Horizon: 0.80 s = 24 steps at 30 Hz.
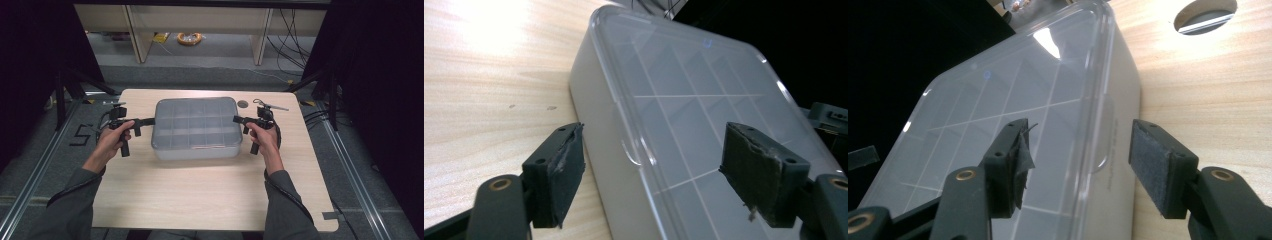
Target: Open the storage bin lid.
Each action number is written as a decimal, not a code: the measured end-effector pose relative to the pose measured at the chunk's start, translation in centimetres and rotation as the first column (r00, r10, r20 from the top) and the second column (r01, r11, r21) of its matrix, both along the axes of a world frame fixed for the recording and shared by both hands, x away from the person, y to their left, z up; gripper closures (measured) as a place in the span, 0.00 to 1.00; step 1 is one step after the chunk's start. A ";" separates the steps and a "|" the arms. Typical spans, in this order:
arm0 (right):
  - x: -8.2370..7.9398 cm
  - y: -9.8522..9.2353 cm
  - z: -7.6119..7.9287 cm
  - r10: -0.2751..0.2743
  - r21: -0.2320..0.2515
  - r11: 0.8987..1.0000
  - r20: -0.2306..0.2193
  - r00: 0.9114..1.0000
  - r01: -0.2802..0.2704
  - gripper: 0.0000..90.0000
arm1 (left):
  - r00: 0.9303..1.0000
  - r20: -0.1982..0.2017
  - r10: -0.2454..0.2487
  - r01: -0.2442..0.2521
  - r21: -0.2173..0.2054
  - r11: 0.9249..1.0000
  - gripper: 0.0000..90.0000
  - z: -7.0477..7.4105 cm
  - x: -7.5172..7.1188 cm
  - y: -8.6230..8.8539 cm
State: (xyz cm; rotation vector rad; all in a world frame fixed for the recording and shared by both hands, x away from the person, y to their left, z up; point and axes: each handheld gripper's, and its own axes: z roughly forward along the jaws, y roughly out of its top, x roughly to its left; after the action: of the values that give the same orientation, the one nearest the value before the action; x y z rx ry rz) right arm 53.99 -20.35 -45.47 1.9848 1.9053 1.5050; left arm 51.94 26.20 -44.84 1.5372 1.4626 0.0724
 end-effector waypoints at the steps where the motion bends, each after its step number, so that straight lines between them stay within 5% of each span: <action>1: 0.2 -0.2 -0.3 0.013 -0.024 1.000 0.040 0.999 -0.012 0.47 | 1.000 -0.007 -0.002 0.002 0.000 1.000 0.29 -0.2 0.2 -0.1; 2: 0.4 -0.4 -0.6 0.031 -0.031 0.999 0.053 0.998 -0.029 0.47 | 1.000 -0.024 -0.001 0.001 -0.008 1.000 0.30 -0.4 0.4 -0.2; 3: 0.2 -0.1 -0.4 0.007 0.000 1.000 0.010 1.000 -0.007 0.48 | 0.999 -0.032 -0.010 0.010 -0.006 1.000 0.30 -0.7 0.6 -0.4; 7: 0.3 -0.2 -0.8 0.031 -0.020 0.999 0.028 0.999 -0.030 0.49 | 0.998 -0.054 -0.016 0.016 0.000 1.000 0.33 -1.5 1.3 -0.9; 9: 0.3 0.3 -0.6 0.007 0.016 1.000 -0.018 1.000 -0.006 0.49 | 0.998 -0.059 -0.021 0.021 -0.002 1.000 0.36 -1.8 1.6 -1.2; 12: 0.4 0.1 -0.7 0.029 -0.003 1.000 0.020 0.999 -0.029 0.50 | 0.998 -0.045 -0.043 0.043 0.008 0.999 0.42 -1.8 1.8 -1.7; 16: 0.4 0.4 -0.8 0.035 0.030 0.999 0.012 0.999 -0.036 0.53 | 0.998 -0.025 -0.062 0.063 0.048 0.997 0.50 -1.4 1.7 -2.4; 17: 0.3 0.8 -0.7 0.006 0.039 0.999 -0.022 1.000 -0.005 0.54 | 0.998 -0.024 -0.061 0.062 0.049 0.997 0.50 -1.3 1.7 -2.5; 18: 0.5 0.6 -1.0 0.015 0.001 1.000 0.028 0.999 -0.015 0.54 | 0.998 -0.024 -0.061 0.062 0.051 0.997 0.51 -1.2 1.7 -2.4; 19: 0.4 0.9 -0.8 -0.005 0.005 1.000 0.008 1.000 0.005 0.56 | 0.998 -0.024 -0.053 0.054 0.048 0.997 0.52 -1.2 1.6 -2.5; 21: 0.5 0.5 -0.9 0.008 -0.024 1.000 0.064 0.998 -0.006 0.58 | 0.998 -0.031 -0.048 0.050 0.050 0.998 0.53 -1.0 1.6 -2.5; 23: 0.3 0.5 -0.6 0.011 -0.021 1.000 0.050 0.999 -0.010 0.58 | 0.999 -0.025 -0.044 0.045 0.051 0.998 0.54 -1.0 1.5 -2.4; 24: 0.1 0.9 0.0 -0.023 0.032 0.999 -0.006 1.000 0.023 0.59 | 0.999 -0.021 -0.040 0.041 0.046 0.998 0.55 -0.9 1.4 -2.4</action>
State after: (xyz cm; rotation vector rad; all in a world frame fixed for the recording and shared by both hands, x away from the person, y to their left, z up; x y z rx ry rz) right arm 54.04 -19.45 -45.49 2.0190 1.8655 1.5351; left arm 53.29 23.85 -45.73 1.6091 1.4535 0.0677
